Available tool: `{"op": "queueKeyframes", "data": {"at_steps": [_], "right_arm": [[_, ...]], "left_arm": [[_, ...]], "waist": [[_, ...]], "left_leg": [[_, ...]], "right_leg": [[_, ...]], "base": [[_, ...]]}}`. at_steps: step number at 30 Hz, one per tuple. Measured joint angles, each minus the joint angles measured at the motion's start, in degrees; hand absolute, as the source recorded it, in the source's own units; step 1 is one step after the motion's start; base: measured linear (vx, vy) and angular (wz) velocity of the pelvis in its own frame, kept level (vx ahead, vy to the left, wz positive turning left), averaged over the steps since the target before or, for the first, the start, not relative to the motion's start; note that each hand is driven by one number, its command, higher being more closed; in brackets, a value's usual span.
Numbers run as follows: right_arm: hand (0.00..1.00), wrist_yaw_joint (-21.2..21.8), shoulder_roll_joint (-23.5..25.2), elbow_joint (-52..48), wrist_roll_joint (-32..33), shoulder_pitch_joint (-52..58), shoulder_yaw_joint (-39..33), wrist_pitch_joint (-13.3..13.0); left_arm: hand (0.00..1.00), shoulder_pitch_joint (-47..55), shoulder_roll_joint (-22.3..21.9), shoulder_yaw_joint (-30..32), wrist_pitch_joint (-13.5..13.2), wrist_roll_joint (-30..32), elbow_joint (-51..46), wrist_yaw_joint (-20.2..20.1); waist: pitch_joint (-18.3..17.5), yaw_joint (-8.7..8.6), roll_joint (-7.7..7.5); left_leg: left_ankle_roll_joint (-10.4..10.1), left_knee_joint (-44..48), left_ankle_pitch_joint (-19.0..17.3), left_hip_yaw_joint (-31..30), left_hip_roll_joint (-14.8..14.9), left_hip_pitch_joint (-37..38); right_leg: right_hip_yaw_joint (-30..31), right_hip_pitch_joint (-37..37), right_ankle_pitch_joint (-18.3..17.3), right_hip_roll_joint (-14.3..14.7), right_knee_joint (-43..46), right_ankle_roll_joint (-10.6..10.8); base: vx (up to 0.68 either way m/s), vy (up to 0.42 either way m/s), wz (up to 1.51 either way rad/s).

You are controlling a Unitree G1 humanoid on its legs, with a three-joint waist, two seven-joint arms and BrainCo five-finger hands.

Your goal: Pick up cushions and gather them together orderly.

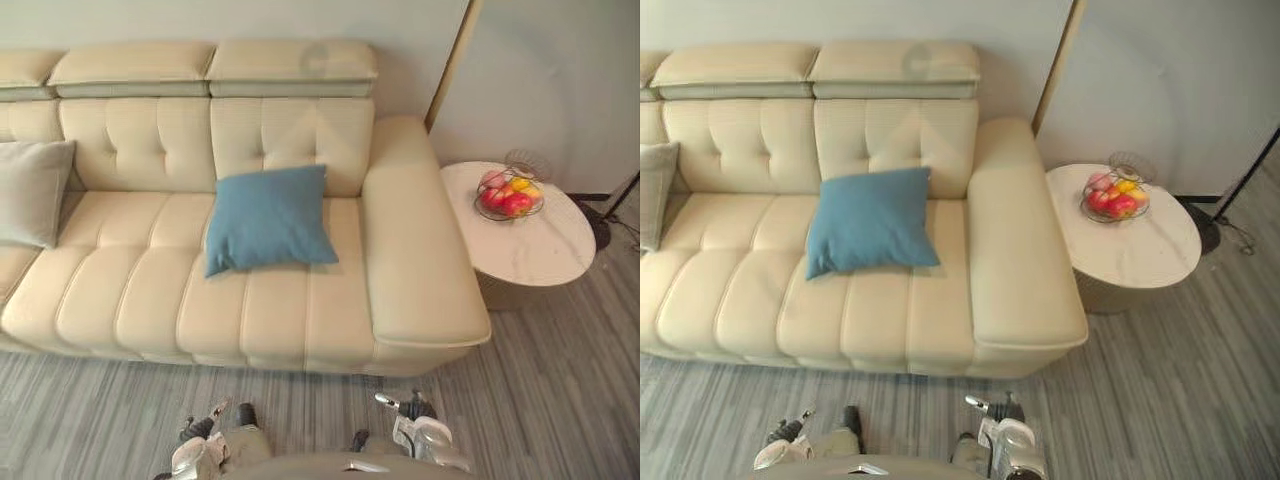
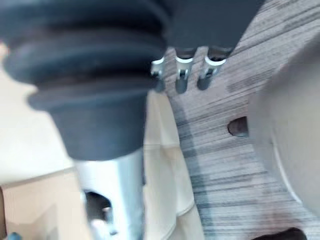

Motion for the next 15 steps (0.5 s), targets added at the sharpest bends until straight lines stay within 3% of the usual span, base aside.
{"op": "queueKeyframes", "data": {"at_steps": [3, 4, 5, 6, 8, 9, 10, 11, 12, 13, 15], "right_arm": [[0.0, -0.1, 0.1, 0.0, 0.1, 0.5, -1.4, 0.0], [0.0, -0.1, 0.5, 0.1, 0.1, 0.8, -1.7, 0.0], [0.0, -0.2, 1.1, 0.4, 0.2, 1.2, -2.6, 0.0], [0.0, -0.3, 0.3, 0.5, 0.3, 1.5, -3.5, 0.1], [0.0, -0.4, 0.0, 0.4, 0.6, 1.5, -4.4, 0.2], [0.0, -0.3, 0.3, 0.5, 0.6, 2.1, -4.5, 0.3], [0.0, -0.3, 2.1, 0.8, 0.5, 3.5, -4.9, 0.3], [0.0, -0.3, 2.4, 1.0, 0.5, 3.6, -5.6, 0.2], [0.0, -0.2, 0.9, 1.1, 0.5, 3.7, -7.1, 0.2], [0.0, -0.2, 0.9, 1.9, 0.7, 3.7, -8.6, 0.7], [0.0, -0.1, 1.9, 2.4, 0.6, 3.7, -10.4, 1.3]], "left_arm": [[0.0, 0.2, 0.2, -0.4, 0.0, 0.6, 0.0, -0.1], [0.0, 0.3, 0.5, -0.5, 0.0, 0.6, 0.0, -0.2], [0.0, 0.1, 1.0, -0.1, -0.1, 0.6, -0.2, -0.2], [0.0, 0.2, 0.2, 0.0, -0.1, 0.8, 0.0, -0.2], [0.0, 0.2, 0.4, 0.1, 0.0, 1.7, -0.1, -0.2], [0.0, 0.2, 0.5, 0.1, 0.0, 2.0, -0.1, -0.3], [0.0, 0.4, 1.4, 0.6, 0.1, 2.7, -0.2, -0.3], [0.0, 0.1, 2.0, 0.6, 0.1, 2.9, -0.2, -0.5], [0.0, 0.8, 0.8, 0.6, 0.2, 2.8, 0.4, -0.7], [0.0, 1.0, 1.2, 1.0, 0.4, 2.9, 0.7, -0.7], [0.0, 1.0, 1.7, -0.1, 0.7, 4.1, 1.6, -1.4]], "waist": [[0.1, -0.59, -0.64], [0.1, -0.8, -2.06], [0.2, -0.68, -3.01], [-0.1, -0.57, -1.76], [0.1, -1.39, -1.41], [-0.2, -1.52, -2.17], [-1.1, -1.74, -5.65], [-1.1, -1.65, -5.24], [-1.7, -1.5, -2.73], [-2.6, -2.15, -2.28], [-3.7, -2.86, -3.52]], "left_leg": [[-1.0, -4.9, -1.1, 0.8, -1.6, 2.2], [-0.9, -5.3, -1.7, 1.1, -2.3, 2.5], [1.9, 0.2, -1.6, 2.0, -3.6, 1.5], [2.2, 4.9, -5.6, 1.9, -3.5, 1.8], [1.8, 4.5, -6.5, 2.2, -4.4, 2.3], [1.1, 1.4, -6.9, 2.3, -5.7, 3.2], [0.9, 2.0, -7.8, 2.7, -8.7, 4.4], [2.2, 6.6, -8.7, 2.2, -8.7, 4.0], [2.7, 6.7, -14.0, 1.1, -7.8, 6.3], [2.5, 3.6, -13.0, 2.1, -8.6, 7.5], [2.6, -1.4, -10.5, 2.1, -10.0, 8.9]], "right_leg": [[-0.1, 1.3, 1.2, -1.0, -2.1, -0.8], [0.1, 1.1, 1.6, -2.2, -2.9, -1.4], [-0.2, 0.8, 3.0, -3.9, -3.8, -1.7], [0.0, 0.4, 3.5, -3.0, -3.6, -0.1], [1.1, 1.2, 3.8, -3.7, -4.5, -0.2], [1.9, 1.1, 4.1, -4.2, -5.5, -0.6], [2.4, 1.0, 4.4, -6.9, -7.3, -0.4], [2.9, 1.1, 4.8, -7.2, -7.2, 0.0], [3.7, 1.1, 5.1, -4.5, -7.7, 0.6], [4.7, 1.2, 6.3, -5.0, -9.0, -0.1], [4.5, 1.5, 8.2, -5.4, -10.8, -0.7]], "base": [[-0.14, 0.049, 0.15], [-0.06, 0.082, 0.14], [-0.01, 0.091, -0.11], [-0.01, 0.096, -0.13], [-0.07, 0.1, -0.17], [-0.06, 0.146, -0.12], [0.0, 0.118, -0.11], [0.04, 0.149, -0.38], [0.02, 0.121, -0.49], [0.01, 0.104, -0.46], [0.06, 0.044, -0.07]]}}
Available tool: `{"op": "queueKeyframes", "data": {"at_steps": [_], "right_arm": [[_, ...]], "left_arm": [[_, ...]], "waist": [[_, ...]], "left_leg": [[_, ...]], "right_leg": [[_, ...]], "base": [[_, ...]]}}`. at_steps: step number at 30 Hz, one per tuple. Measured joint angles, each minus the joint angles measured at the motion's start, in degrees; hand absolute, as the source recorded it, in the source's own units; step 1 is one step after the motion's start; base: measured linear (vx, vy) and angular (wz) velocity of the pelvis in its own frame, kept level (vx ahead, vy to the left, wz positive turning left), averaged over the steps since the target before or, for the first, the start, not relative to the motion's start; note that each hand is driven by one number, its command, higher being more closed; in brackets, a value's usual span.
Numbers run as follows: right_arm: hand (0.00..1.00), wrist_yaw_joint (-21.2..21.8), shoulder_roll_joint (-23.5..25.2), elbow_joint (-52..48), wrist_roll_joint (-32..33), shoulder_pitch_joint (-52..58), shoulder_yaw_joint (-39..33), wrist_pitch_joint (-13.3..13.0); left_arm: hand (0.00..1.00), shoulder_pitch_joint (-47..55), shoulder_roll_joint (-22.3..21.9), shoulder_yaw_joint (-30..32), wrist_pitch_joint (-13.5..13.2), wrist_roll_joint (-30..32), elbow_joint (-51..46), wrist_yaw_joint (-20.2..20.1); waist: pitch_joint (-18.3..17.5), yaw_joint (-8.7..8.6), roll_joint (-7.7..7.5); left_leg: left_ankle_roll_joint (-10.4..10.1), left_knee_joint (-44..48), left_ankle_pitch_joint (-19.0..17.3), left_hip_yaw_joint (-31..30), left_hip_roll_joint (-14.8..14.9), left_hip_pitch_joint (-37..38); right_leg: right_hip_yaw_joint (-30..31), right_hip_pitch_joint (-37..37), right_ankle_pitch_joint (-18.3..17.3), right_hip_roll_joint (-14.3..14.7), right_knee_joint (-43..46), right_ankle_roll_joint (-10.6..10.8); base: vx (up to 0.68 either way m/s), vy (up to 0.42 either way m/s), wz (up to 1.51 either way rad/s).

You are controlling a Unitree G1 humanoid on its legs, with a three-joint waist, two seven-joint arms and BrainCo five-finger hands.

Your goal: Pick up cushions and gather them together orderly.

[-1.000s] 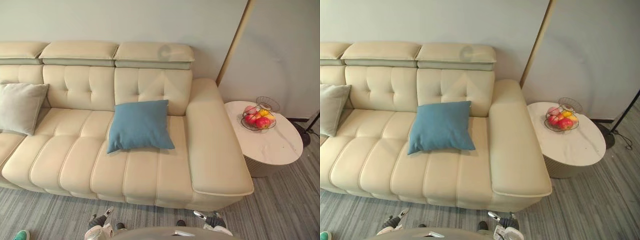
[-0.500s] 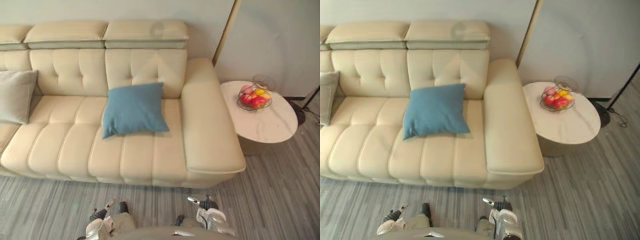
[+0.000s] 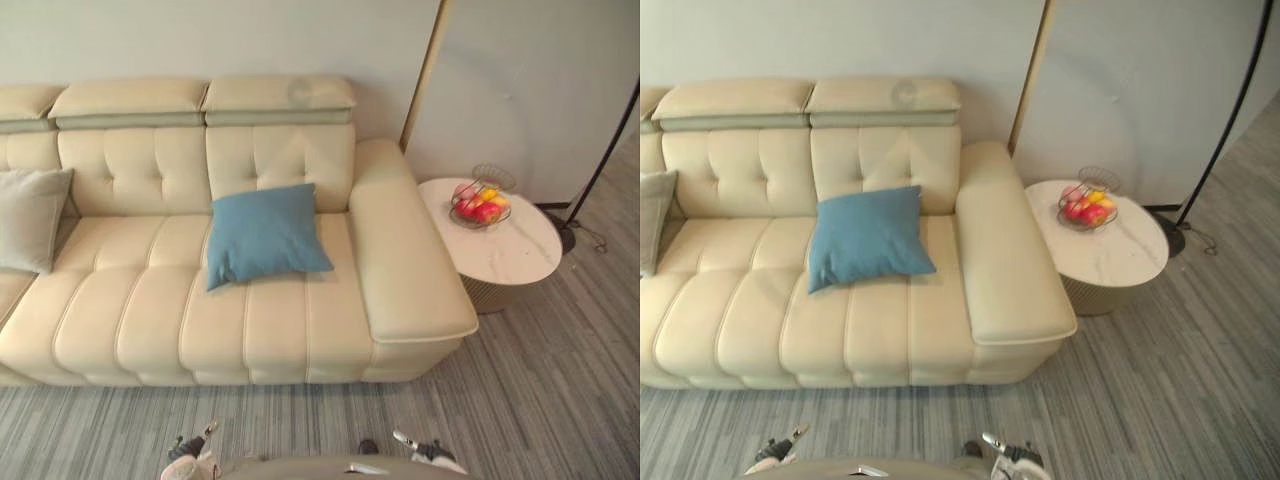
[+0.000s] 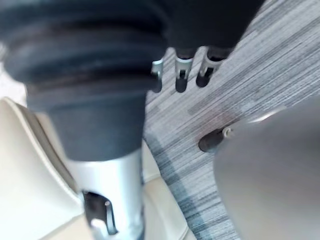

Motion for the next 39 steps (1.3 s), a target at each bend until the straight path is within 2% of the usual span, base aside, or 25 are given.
{"op": "queueKeyframes", "data": {"at_steps": [2, 3, 8, 9, 19, 30, 33, 36, 39], "right_arm": [[0.0, 0.0, 0.0, 0.3, 0.0, 0.0, -0.3, 0.2], [0.0, 0.1, 0.0, 0.7, -0.1, 0.0, -0.5, 0.3], [0.0, 0.2, -0.7, 2.3, -0.6, -0.9, -1.1, 0.8], [0.0, 0.9, -1.0, 4.4, -0.6, -2.0, -1.9, 1.2], [0.0, 0.9, -1.0, 4.4, -0.6, -2.0, -1.9, 1.2], [0.0, 0.8, -0.9, 4.8, 0.1, -2.3, -2.0, 2.0], [0.0, 0.7, -1.0, 4.8, 0.7, -2.4, -2.0, 2.6], [0.0, 0.7, -0.5, 4.0, 0.8, -2.8, -1.9, 2.5], [0.0, 0.5, -0.6, 3.5, 1.9, -3.3, -0.7, 2.6]], "left_arm": [[0.0, -0.3, 0.4, -1.0, 0.2, 0.6, 0.6, -0.4], [0.0, -0.3, 0.5, -1.6, 0.2, 0.9, 0.8, -0.6], [0.0, -0.4, 0.9, -2.6, 0.2, 1.0, 1.3, -2.7], [0.0, -1.4, 2.6, -3.2, 0.2, 1.0, 2.9, -3.9], [0.0, -1.4, 2.6, -3.2, 0.2, 1.0, 2.9, -3.9], [0.0, -1.4, 2.7, -3.0, 0.1, 0.9, 2.7, -3.9], [0.0, -1.6, 2.3, -2.1, 0.1, 0.8, 2.7, -3.9], [0.0, -2.6, 1.9, -1.4, 0.1, 1.0, 2.7, -3.9], [0.0, -3.7, 1.2, -1.0, 0.1, 1.1, 2.8, -3.9]], "waist": [[0.1, 0.1, -0.26], [0.2, 0.09, -0.1], [0.4, 0.31, 0.37], [1.3, 0.53, -1.52], [1.3, 0.54, -1.55], [1.1, 0.56, -1.77], [1.3, 0.48, -1.7], [2.1, 0.8, -1.83], [2.7, 0.99, -1.55]], "left_leg": [[0.1, -1.0, 0.7, -0.2, -0.1, 0.7], [-0.5, -2.1, 1.4, -0.5, 0.0, 2.2], [-0.1, -2.8, 2.0, -1.6, 0.5, 4.5], [0.0, -3.7, 1.4, -2.1, 0.0, 6.3], [0.0, -3.7, 1.4, -2.2, -0.1, 6.3], [0.0, -4.3, 2.0, -4.4, -0.3, 4.6], [-0.3, -3.9, 1.7, -3.1, 0.1, 4.8], [-0.5, 1.1, -0.7, -1.4, 0.8, 4.0], [0.1, 6.2, -3.7, -7.0, 0.5, 1.0]], "right_leg": [[-0.2, 0.5, 0.6, 0.2, -0.5, 0.4], [-0.6, 1.7, 0.6, 0.5, -0.8, 0.6], [-1.6, 3.9, 0.5, 1.2, -1.4, 1.0], [-1.6, 4.9, -0.2, 1.0, -1.7, 1.3], [-1.7, 4.9, -0.2, 0.9, -1.7, 1.3], [-4.5, 4.9, 0.2, 0.6, -3.1, 1.8], [-3.5, 4.9, 0.6, 0.9, -3.5, 1.8], [0.7, 3.7, 1.3, 1.6, -3.0, 1.6], [6.9, -0.5, 2.6, 2.3, -2.0, 1.9]], "base": [[0.08, -0.015, 0.01], [0.1, -0.04, 0.03], [0.1, -0.037, 0.08], [0.0, 0.0, 0.0], [0.0, 0.0, 0.0], [0.0, -0.017, 0.1], [-0.01, -0.02, -0.18], [-0.06, -0.015, -0.69], [-0.08, -0.028, -1.07]]}}
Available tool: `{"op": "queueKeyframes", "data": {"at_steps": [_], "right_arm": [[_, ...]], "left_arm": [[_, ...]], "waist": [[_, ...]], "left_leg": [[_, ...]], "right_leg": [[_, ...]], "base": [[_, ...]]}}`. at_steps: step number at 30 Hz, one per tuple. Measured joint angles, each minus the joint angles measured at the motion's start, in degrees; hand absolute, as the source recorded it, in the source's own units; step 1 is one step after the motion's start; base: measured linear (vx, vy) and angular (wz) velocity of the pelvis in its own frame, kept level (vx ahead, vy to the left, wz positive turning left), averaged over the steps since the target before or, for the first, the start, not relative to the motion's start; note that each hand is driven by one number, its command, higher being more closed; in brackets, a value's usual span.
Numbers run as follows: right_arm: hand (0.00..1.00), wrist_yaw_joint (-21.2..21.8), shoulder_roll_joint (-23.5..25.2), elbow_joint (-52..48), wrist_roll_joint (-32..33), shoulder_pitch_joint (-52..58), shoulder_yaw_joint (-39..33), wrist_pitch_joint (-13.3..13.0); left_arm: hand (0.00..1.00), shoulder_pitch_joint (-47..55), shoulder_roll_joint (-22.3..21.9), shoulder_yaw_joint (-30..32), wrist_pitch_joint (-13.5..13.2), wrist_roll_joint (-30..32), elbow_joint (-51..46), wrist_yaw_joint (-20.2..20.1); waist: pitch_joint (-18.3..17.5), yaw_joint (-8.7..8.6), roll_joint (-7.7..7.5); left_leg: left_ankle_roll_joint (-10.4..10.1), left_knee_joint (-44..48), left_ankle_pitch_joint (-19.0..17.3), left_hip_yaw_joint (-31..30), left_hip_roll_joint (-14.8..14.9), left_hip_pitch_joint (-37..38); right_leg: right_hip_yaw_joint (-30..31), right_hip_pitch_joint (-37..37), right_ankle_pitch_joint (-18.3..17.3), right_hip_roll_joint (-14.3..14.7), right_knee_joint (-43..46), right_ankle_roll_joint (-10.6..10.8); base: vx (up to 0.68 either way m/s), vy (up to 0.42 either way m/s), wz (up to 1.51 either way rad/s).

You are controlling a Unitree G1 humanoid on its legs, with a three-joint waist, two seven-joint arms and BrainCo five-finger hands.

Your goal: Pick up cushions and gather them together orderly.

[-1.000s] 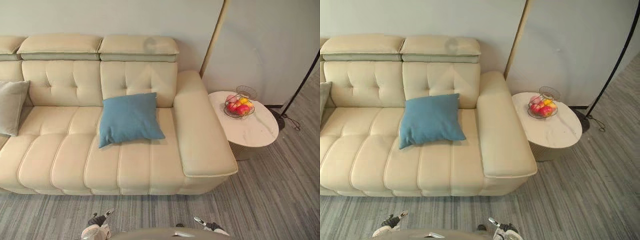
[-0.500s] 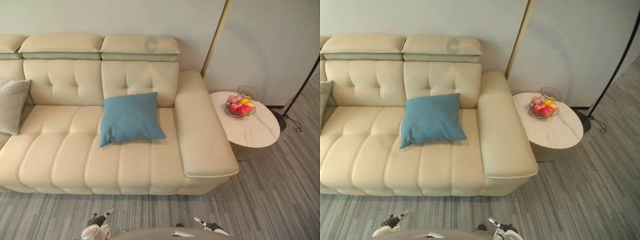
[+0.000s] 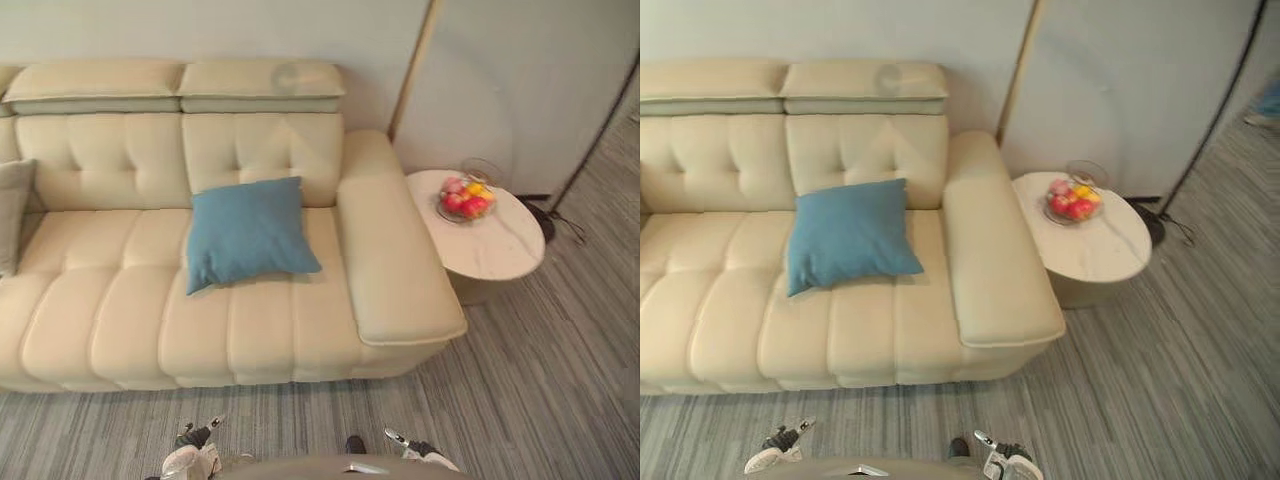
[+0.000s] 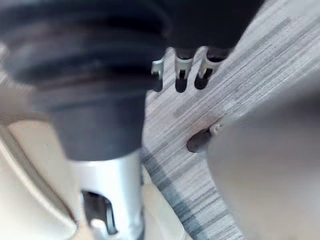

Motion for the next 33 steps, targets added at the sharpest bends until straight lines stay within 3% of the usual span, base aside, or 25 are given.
{"op": "queueKeyframes", "data": {"at_steps": [2, 3, 5, 6, 7, 8, 9, 10, 12, 13, 14, 15, 17, 20, 22, 23, 24, 25, 27, 28, 29, 31, 33], "right_arm": [[0.0, -0.4, -0.4, -2.2, 0.1, -0.7, 1.1, -0.1], [0.0, -0.4, -0.1, -2.8, 0.3, -1.0, 1.2, -0.1], [0.0, -0.4, 0.7, -4.1, 0.4, -1.0, 1.7, -0.1], [0.0, -0.4, 0.7, -4.1, 0.3, -2.0, 3.5, -0.1], [0.0, -0.4, 0.8, -4.1, 0.3, -2.1, 3.8, -0.1], [0.0, -0.4, 0.5, -4.1, 0.3, -2.6, 4.0, -0.1], [0.0, -0.4, 0.1, -4.1, -0.1, -2.9, 4.1, -0.1], [0.0, -0.4, 0.1, -4.1, -0.2, -2.5, 4.1, -0.1], [0.0, -0.5, -0.2, -3.4, -0.2, -1.9, 5.2, -0.3], [0.0, -0.5, -0.8, -3.4, -0.3, -2.1, 6.6, -0.8], [0.0, -0.5, -1.2, -3.4, -0.3, -2.6, 6.7, -0.8], [0.0, -0.5, -1.9, -3.3, -0.6, -2.5, 6.4, -0.4], [0.0, -0.5, -3.1, -2.2, -2.0, -2.3, 5.3, -0.4], [0.0, -0.5, -3.3, -0.7, -2.4, -3.1, 5.2, -0.2], [0.0, -0.5, -3.3, 0.0, -2.4, -3.0, 5.0, -0.1], [0.0, -0.6, -3.1, 0.0, -2.4, -2.9, 5.1, -0.2], [0.0, -0.6, -3.0, 0.0, -2.4, -2.8, 5.3, -0.2], [0.0, -0.8, -3.1, 0.1, -2.4, -2.9, 5.4, -0.2], [0.0, -0.9, -3.1, 0.0, -2.4, -3.2, 5.3, -0.1], [0.0, -0.9, -3.0, 0.2, -2.4, -3.1, 4.8, 0.0], [0.0, -0.9, -3.0, 0.6, -2.4, -3.1, 4.2, 0.1], [0.0, -0.9, -2.9, 0.1, -2.4, -2.7, 3.5, 0.1], [0.0, -1.0, -2.2, -1.7, -2.4, -2.1, 3.2, 0.1]], "left_arm": [[0.0, -1.0, -0.3, 0.0, 0.0, 0.3, 0.0, 0.1], [0.0, -1.1, -0.2, 0.0, -0.1, 0.4, -0.1, 0.1], [0.0, -1.2, 0.3, 0.5, -0.1, 0.4, -0.1, 0.1], [0.0, -1.3, 0.4, 1.2, -0.2, 0.4, 0.0, 0.1], [0.0, -1.3, 0.4, 1.2, -0.2, 0.4, 0.0, 0.1], [0.0, -1.5, 0.3, 1.1, -0.3, 0.5, 0.0, 0.2], [0.0, -1.4, 0.3, 0.8, -0.3, 0.6, 0.0, 0.2], [0.0, -1.5, 0.4, 0.0, -0.5, 0.8, -0.1, 0.2], [0.0, -1.4, 0.5, -0.5, -0.6, 0.8, 0.0, 0.1], [0.0, -1.0, 0.4, -1.0, -0.6, 0.8, 0.1, 0.1], [0.0, -1.0, 0.1, -1.6, -0.6, 0.9, 0.1, 0.1], [0.0, -1.2, -0.2, -3.0, -0.8, 0.8, 0.1, 0.1], [0.0, -1.0, -0.1, -5.0, -0.8, 0.8, 0.3, 0.1], [0.0, -1.5, 0.3, -6.6, -0.7, 0.9, 0.8, 0.1], [0.0, -1.4, 0.0, -6.8, -0.7, 1.0, 0.8, 0.0], [0.0, -1.4, -0.1, -6.8, -0.7, 1.0, 0.7, 0.0], [0.0, -1.3, -0.2, -6.7, -0.7, 1.0, 0.4, 0.0], [0.0, -1.3, -0.2, -6.6, -0.8, 0.9, 0.0, 0.0], [0.0, -1.3, 0.0, -6.5, -0.8, 0.9, -0.8, 0.0], [0.0, -1.2, -0.2, -6.2, -0.9, 0.8, -2.0, 0.1], [0.0, -1.2, -0.3, -6.2, -1.1, 0.8, -2.8, 0.1], [0.0, -1.1, -0.6, -6.0, -1.1, 0.8, -3.6, 0.1], [0.0, -1.0, -1.5, -4.8, -1.1, 0.9, -4.5, 0.1]], "waist": [[1.7, 0.02, 0.71], [2.0, -0.02, 0.14], [2.2, -0.04, -0.4], [2.3, 0.39, -0.76], [2.5, 0.3, -0.39], [2.8, 0.09, 0.42], [3.1, -0.04, 1.27], [3.0, -0.11, 1.15], [3.0, 0.47, 1.09], [2.7, -0.39, 1.11], [2.7, -0.62, 1.21], [3.0, -0.76, 3.41], [3.0, -0.72, 4.61], [3.1, -0.92, 4.7], [3.2, -1.2, 4.64], [3.6, -1.13, 4.8], [3.9, -1.03, 4.72], [4.1, -0.67, 5.06], [4.4, -0.15, 5.18], [5.4, 0.66, 4.35], [5.6, 1.5, 4.41], [5.7, 1.72, 4.36], [5.7, 1.92, 4.24]], "left_leg": [[0.1, 1.5, -3.9, 4.8, 0.6, 0.5], [-0.1, 2.0, -4.5, 6.7, 0.7, 0.4], [-0.5, 2.9, -6.2, 13.0, 0.9, 1.2], [-0.2, 2.7, -6.4, 18.6, 1.2, 2.2], [-0.1, 2.6, -6.2, 20.8, 1.6, 2.4], [-0.1, 2.6, -6.2, 25.0, 3.1, 3.2], [-0.5, 2.7, -5.9, 28.3, 5.1, 4.5], [-1.0, 3.0, -5.6, 29.4, 5.6, 5.6], [-1.0, 4.5, -5.5, 29.5, 5.5, 6.6], [0.5, 4.5, -4.6, 28.8, 5.5, 7.1], [0.7, 4.1, -4.4, 29.1, 5.2, 7.7], [0.4, 2.6, -4.1, 29.8, 5.0, 9.0], [-0.1, 1.2, -3.4, 30.4, 4.9, 10.5], [-0.7, 5.1, -2.2, 30.4, 6.6, 10.8], [-1.2, 18.2, -1.6, 29.8, 11.2, 8.6], [-0.1, 26.6, 0.0, 27.6, 14.0, 6.4], [0.5, 30.8, -0.4, 25.8, 15.2, 4.8], [0.6, 39.7, -3.0, 20.4, 16.0, -0.3], [-0.2, 42.3, -6.3, 15.7, 14.2, -5.1], [-0.1, 40.8, -7.6, 13.4, 12.6, -7.3], [-0.1, 35.3, -8.6, 10.6, 10.8, -9.2], [-0.1, 27.9, -8.7, 8.1, 9.9, -10.7], [-0.5, 20.7, -8.4, -0.3, 7.1, -13.2]], "right_leg": [[6.4, -2.0, 1.7, 1.6, -0.8, -2.4], [7.6, -2.6, 2.3, 1.7, -1.3, -3.2], [8.2, -4.7, 3.5, 1.9, -2.9, -6.8], [9.2, -7.0, 3.3, 2.5, -2.8, -8.3], [8.6, -7.7, 3.1, 2.6, -2.8, -9.0], [3.4, -10.1, 3.2, 3.0, 0.1, -8.9], [-8.6, -12.2, 2.7, 3.8, 7.1, -9.3], [-17.0, -11.9, 2.1, 3.9, 10.8, -10.5], [-26.5, -10.7, 1.7, 4.0, 11.0, -12.0], [-30.7, -10.3, 1.4, 4.4, 9.2, -13.1], [-32.5, -9.7, -1.0, 4.0, 8.4, -14.0], [-36.1, -9.3, -3.8, 4.0, 8.9, -13.3], [-34.7, -9.5, -2.7, 5.4, 8.5, -12.9], [-31.4, -9.0, -3.0, 8.2, 7.6, -12.4], [-28.9, -6.1, -3.4, 10.1, 5.7, -12.1], [-27.7, -4.3, -3.6, 11.1, 4.8, -12.4], [-26.6, -3.7, -3.7, 11.8, 4.6, -12.7], [-24.1, -3.2, -4.2, 12.9, 4.6, -13.2], [-21.1, -2.5, -4.3, 13.3, 4.5, -13.2], [-19.0, -1.9, -4.3, 13.5, 4.2, -13.0], [-17.0, -1.0, -4.4, 13.4, 3.8, -12.9], [-15.4, -0.4, -4.5, 13.4, 3.5, -12.7], [-11.9, -0.4, -5.1, 13.4, 4.3, -11.6]], "base": [[-0.15, 0.051, -1.52], [-0.22, 0.076, -1.45], [-0.15, 0.061, -1.8], [-0.07, 0.053, -2.01], [-0.02, 0.027, -2.09], [0.05, -0.035, -1.61], [0.16, -0.059, -1.63], [0.19, -0.055, -1.15], [0.16, -0.12, -1.26], [0.1, -0.16, -1.29], [0.08, -0.092, -0.99], [0.13, -0.031, -0.95], [0.12, -0.011, -1.01], [0.11, -0.009, -0.67], [0.15, -0.007, -0.61], [0.13, -0.012, -0.54], [0.12, 0.009, -0.8], [0.09, 0.042, -0.86], [0.09, 0.059, -0.88], [0.07, 0.074, -0.99], [0.06, 0.079, -0.95], [0.07, 0.098, -0.85], [0.08, 0.127, -0.88]]}}
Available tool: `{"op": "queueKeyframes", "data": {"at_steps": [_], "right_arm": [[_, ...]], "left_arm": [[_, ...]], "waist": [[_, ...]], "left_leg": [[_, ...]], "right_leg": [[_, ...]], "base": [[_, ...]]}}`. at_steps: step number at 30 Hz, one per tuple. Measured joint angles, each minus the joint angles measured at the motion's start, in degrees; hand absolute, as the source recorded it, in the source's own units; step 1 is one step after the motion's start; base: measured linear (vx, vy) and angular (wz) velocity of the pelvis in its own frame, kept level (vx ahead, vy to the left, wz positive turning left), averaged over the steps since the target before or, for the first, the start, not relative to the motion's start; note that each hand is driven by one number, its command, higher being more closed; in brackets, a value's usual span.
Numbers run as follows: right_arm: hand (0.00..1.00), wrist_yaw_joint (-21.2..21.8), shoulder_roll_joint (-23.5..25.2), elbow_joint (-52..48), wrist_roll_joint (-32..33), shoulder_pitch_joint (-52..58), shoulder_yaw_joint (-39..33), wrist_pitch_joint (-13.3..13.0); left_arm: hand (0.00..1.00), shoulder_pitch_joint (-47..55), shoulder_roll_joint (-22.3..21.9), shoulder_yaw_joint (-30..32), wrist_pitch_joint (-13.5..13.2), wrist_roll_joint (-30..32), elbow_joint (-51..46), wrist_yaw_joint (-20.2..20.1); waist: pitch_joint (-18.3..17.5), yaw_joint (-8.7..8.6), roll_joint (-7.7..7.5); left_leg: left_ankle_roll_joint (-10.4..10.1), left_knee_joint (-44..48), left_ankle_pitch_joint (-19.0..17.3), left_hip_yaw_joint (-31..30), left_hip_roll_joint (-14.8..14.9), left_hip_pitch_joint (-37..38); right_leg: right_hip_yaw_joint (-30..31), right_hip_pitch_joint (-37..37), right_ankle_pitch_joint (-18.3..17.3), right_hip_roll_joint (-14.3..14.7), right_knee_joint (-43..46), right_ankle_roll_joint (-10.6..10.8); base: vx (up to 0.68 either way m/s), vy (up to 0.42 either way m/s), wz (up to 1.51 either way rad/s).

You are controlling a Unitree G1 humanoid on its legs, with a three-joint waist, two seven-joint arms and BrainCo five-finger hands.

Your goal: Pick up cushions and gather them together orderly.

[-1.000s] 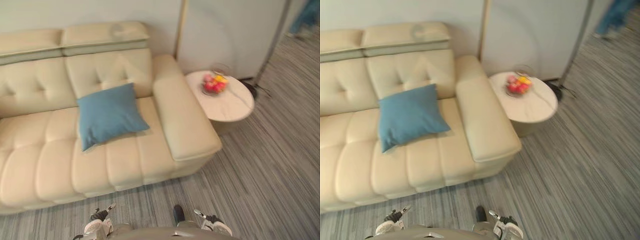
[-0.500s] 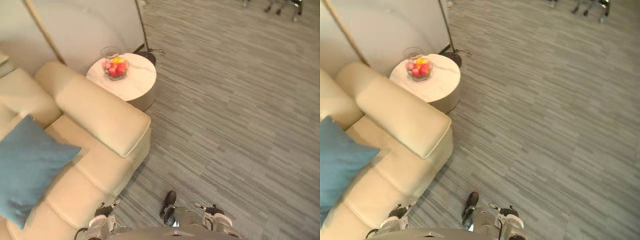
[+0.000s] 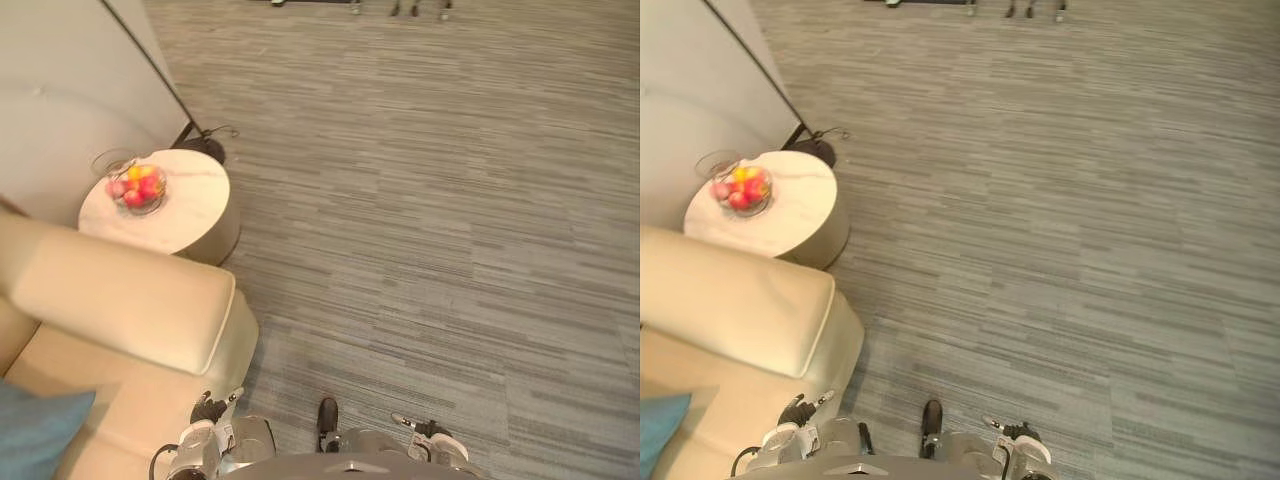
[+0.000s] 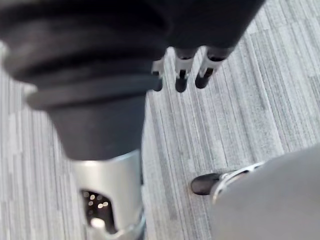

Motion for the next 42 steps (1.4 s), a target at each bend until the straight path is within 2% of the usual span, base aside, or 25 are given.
{"op": "queueKeyframes", "data": {"at_steps": [3, 4, 5, 6, 8, 9, 12, 15, 20, 22, 23, 24, 25, 27, 28, 30, 32, 35, 36, 37, 38, 39, 40, 41, 42], "right_arm": [[0.0, -0.6, 0.0, -0.3, 0.0, 0.3, -0.1, 0.0], [0.0, -0.9, 0.0, -0.8, 0.0, 0.4, -0.2, 0.0], [0.0, -0.9, 0.1, -1.3, 0.0, 0.6, -0.3, 0.0], [0.0, -0.9, 0.6, -2.1, 0.0, 1.6, -0.9, -0.1], [0.0, -0.9, 1.3, -2.4, 0.0, 2.2, -1.0, -0.1], [0.0, -0.9, 2.0, -2.3, 0.1, 2.7, -1.1, -0.1], [0.0, -0.8, 2.6, -1.8, 0.1, 2.8, -1.0, -0.1], [0.0, -0.7, 2.2, -1.6, 0.1, 2.5, -1.0, 0.0], [0.0, -0.5, 0.6, 1.1, 0.1, 0.9, -0.1, -0.1], [0.0, -0.5, 0.0, 1.8, 0.1, -0.2, 0.6, -0.2], [0.0, -0.5, 0.1, 2.3, 0.0, -1.0, 0.9, -0.1], [0.0, -0.4, -0.3, 2.6, 0.0, -1.7, 1.2, 0.0], [0.0, -0.5, -0.9, 2.6, 0.0, -2.1, 1.2, -0.1], [0.0, -0.5, -1.4, 2.7, -0.1, -2.1, 1.4, -0.2], [0.0, -0.6, -1.6, 2.8, -0.1, -2.0, 1.5, -0.1], [0.0, -0.6, -1.7, 2.8, -0.1, -1.9, 1.7, -0.1], [0.0, -0.6, -1.9, 3.3, -0.1, -1.8, 1.7, 0.0], [0.0, -0.7, -2.1, 3.5, -0.1, -2.3, 1.7, 0.0], [0.0, -0.7, -2.3, 4.3, 0.2, -2.1, 1.3, 0.0], [0.0, -0.7, -2.8, 4.3, 0.9, -2.8, 1.0, -0.1], [0.0, -0.7, -2.6, 4.3, 1.1, -3.0, 1.0, -0.2], [0.0, -0.8, -2.5, 4.4, 1.3, -3.3, 0.8, -0.2], [0.0, -0.8, -2.2, 4.5, 1.3, -2.9, 0.1, -0.2], [0.0, -1.0, -1.9, 4.4, 1.3, -2.2, -0.1, -0.2], [0.0, -1.1, -1.5, 4.3, 1.8, -1.8, -0.3, -0.2]], "left_arm": [[0.0, 0.1, -0.7, 1.4, 0.0, 0.0, 0.0, 0.1], [0.0, 0.2, -0.9, 1.5, 0.0, 0.1, 0.1, 0.1], [0.0, 0.3, -1.1, 1.5, 0.0, 0.1, 0.1, 0.1], [0.0, 0.4, -0.9, 1.5, 0.0, 0.1, 0.1, 0.1], [0.0, 0.6, -0.1, 1.4, 0.0, 0.2, 0.1, 0.0], [0.0, 0.7, 0.7, 1.3, 0.0, 0.9, 0.4, 0.0], [0.0, 0.2, 2.2, -1.3, 0.1, 1.4, 2.3, -0.1], [0.0, -0.6, 2.2, -3.1, 0.2, 2.2, 3.1, -0.1], [0.0, -0.6, 2.4, -4.1, 0.3, 2.3, 4.9, -0.1], [0.0, -0.6, 2.4, -4.1, 0.2, 2.3, 5.1, -0.1], [0.0, -0.3, 2.5, -4.1, 0.2, 2.3, 5.0, -0.1], [0.0, -0.4, 2.6, -4.6, 0.2, 2.3, 5.0, -0.1], [0.0, -0.1, 2.5, -5.7, 0.3, 2.3, 5.0, -0.1], [0.0, 0.4, 2.8, -6.6, 0.2, 2.2, 4.5, -0.1], [0.0, 0.6, 3.5, -6.6, 0.1, 2.2, 4.5, -0.1], [0.0, 0.7, 3.7, -7.1, 0.2, 2.2, 4.6, -0.1], [0.0, 0.6, 3.7, -7.6, 0.2, 2.2, 4.5, -0.1], [0.0, 0.6, 3.7, -7.5, 0.2, 2.1, 4.5, 0.0], [0.0, 0.6, 3.7, -7.3, 0.2, 1.7, 4.6, 0.0], [0.0, 0.4, 3.6, -7.3, 0.2, 1.2, 4.6, 0.1], [0.0, 0.1, 3.7, -7.3, 0.2, 1.1, 4.7, 0.1], [0.0, -0.7, 4.1, -6.6, 0.3, 0.7, 4.6, 0.1], [0.0, -0.9, 4.2, -6.1, 0.2, 0.5, 4.1, 0.0], [0.0, -0.9, 4.2, -6.0, 0.2, 0.5, 3.2, 0.0], [0.0, -0.9, 4.1, -6.0, 0.2, 0.5, 2.4, 0.0]], "waist": [[-0.1, 0.48, 0.06], [-0.4, 0.49, 0.42], [-0.5, 0.52, 0.71], [-0.8, 0.42, 0.86], [-1.7, 0.33, -0.31], [-2.7, 0.45, -1.58], [-3.7, 0.0, -2.7], [-4.4, -0.21, -2.83], [-4.2, -0.01, -1.14], [-4.2, -0.02, -0.6], [-4.0, 0.12, 0.01], [-3.8, -0.17, -0.28], [-3.0, -0.29, 1.16], [-2.7, -0.33, 1.08], [-2.5, -0.45, 1.15], [-2.4, -1.11, 1.21], [-1.9, -1.44, 0.8], [-1.8, -1.45, 0.6], [-1.7, -1.57, 0.99], [-1.4, -1.67, 2.38], [-0.7, -1.69, 1.67], [0.4, -1.67, 0.62], [0.9, -1.47, -0.06], [1.1, -1.5, -0.54], [1.1, -1.41, -1.54]], "left_leg": [[0.0, -7.3, 1.5, -14.4, -4.7, -0.2], [0.5, -9.0, 2.4, -14.7, -4.6, 0.4], [0.3, -10.1, 2.8, -14.3, -4.4, 1.1], [-0.3, -10.8, 5.7, -12.0, -4.1, 2.7], [0.2, -11.7, 5.7, -8.1, -4.3, 3.6], [1.0, -13.4, 6.1, -4.7, -5.0, 5.0], [1.7, -16.1, 6.5, -0.6, -6.8, 8.2], [2.4, -17.7, 6.9, 0.3, -8.5, 8.9], [2.8, -20.3, 7.1, 3.9, -9.8, 12.8], [3.0, -20.6, 7.2, 7.3, -8.9, 13.7], [3.2, -21.0, 7.2, 9.8, -8.5, 13.7], [3.9, -21.3, 6.8, 12.2, -8.1, 14.5], [4.0, -21.3, 6.6, 14.3, -7.4, 15.2], [3.6, -21.3, 6.4, 17.6, -6.8, 16.9], [2.8, -21.3, 5.9, 18.5, -6.5, 17.7], [2.3, -21.3, 5.7, 18.3, -5.8, 18.0], [1.7, -21.2, 6.1, 17.9, -4.4, 17.6], [1.2, -22.5, 6.4, 16.3, -3.6, 17.8], [0.6, -23.3, 6.4, 16.9, -2.6, 18.8], [-1.5, -21.2, 4.0, 17.6, 0.1, 18.0], [-2.0, -18.7, 2.8, 18.0, 0.5, 17.6], [-1.7, -12.6, 1.1, 18.1, 1.7, 16.7], [-0.2, -5.3, 1.9, 17.3, 3.1, 14.0], [2.8, 1.1, 3.7, 16.0, 3.8, 11.0], [4.1, 5.1, 4.9, 14.8, 3.9, 8.9]], "right_leg": [[5.3, -1.6, -1.0, -0.2, 3.0, 1.6], [6.2, -2.2, -1.5, -0.2, 4.2, 2.4], [6.6, -2.5, -1.7, -0.1, 4.7, 2.6], [8.5, -2.5, -2.4, -0.2, 5.7, 3.7], [9.2, -2.6, -2.6, -1.9, 5.8, 4.5], [10.4, -3.1, -2.4, -3.2, 6.1, 5.7], [13.2, -3.0, -1.3, -4.9, 4.8, 7.2], [15.1, -2.9, 0.2, -5.7, 2.2, 8.3], [20.0, -1.1, 4.7, -5.7, -2.6, 9.0], [16.8, -1.5, 8.6, -4.9, -5.3, 7.7], [10.1, -2.2, 5.4, -5.8, -4.3, 4.0], [1.0, -3.6, 1.6, -7.3, -1.0, 2.7], [-7.2, -4.7, -0.5, -9.3, 2.2, 2.5], [-19.0, -5.3, -2.8, -13.1, 6.9, 2.3], [-22.1, -5.3, -2.9, -14.1, 8.2, 2.7], [-22.9, -5.3, -3.0, -13.3, 8.2, 3.2], [-19.7, -5.4, -1.0, -10.5, 5.5, 4.0], [-17.3, -5.5, -1.1, -7.6, 2.6, 3.4], [-17.0, -5.9, -2.2, -5.7, 2.6, 2.9], [-17.1, -7.0, -4.7, -4.9, 6.2, 1.7], [-17.2, -7.9, -5.5, -5.4, 8.6, 1.3], [-16.6, -7.9, -5.5, -5.2, 10.0, 1.3], [-16.4, -6.8, -5.7, -4.9, 9.1, 1.0], [-16.1, -6.0, -5.7, -5.1, 8.2, 1.0], [-15.7, -5.1, -5.7, -5.3, 7.6, 1.0]], "base": [[0.08, 0.173, -0.98], [0.08, 0.221, -1.15], [0.08, 0.25, -1.1], [0.11, 0.272, -1.04], [0.16, 0.309, -0.96], [0.19, 0.277, -0.7], [0.16, 0.232, -0.63], [0.1, 0.138, -0.46], [0.05, 0.093, -0.81], [-0.04, 0.021, -1.1], [-0.05, -0.048, -1.21], [-0.05, -0.06, -1.12], [-0.07, -0.069, -1.05], [-0.04, -0.105, -0.9], [0.02, -0.199, -0.76], [0.01, -0.17, -0.5], [-0.01, -0.227, -0.61], [-0.01, -0.155, -0.71], [0.04, -0.135, -0.69], [0.04, -0.107, -0.63], [0.0, -0.052, -0.41], [-0.03, -0.064, -0.29], [-0.01, -0.135, -0.21], [0.03, -0.15, -0.11], [0.06, -0.118, -0.17]]}}
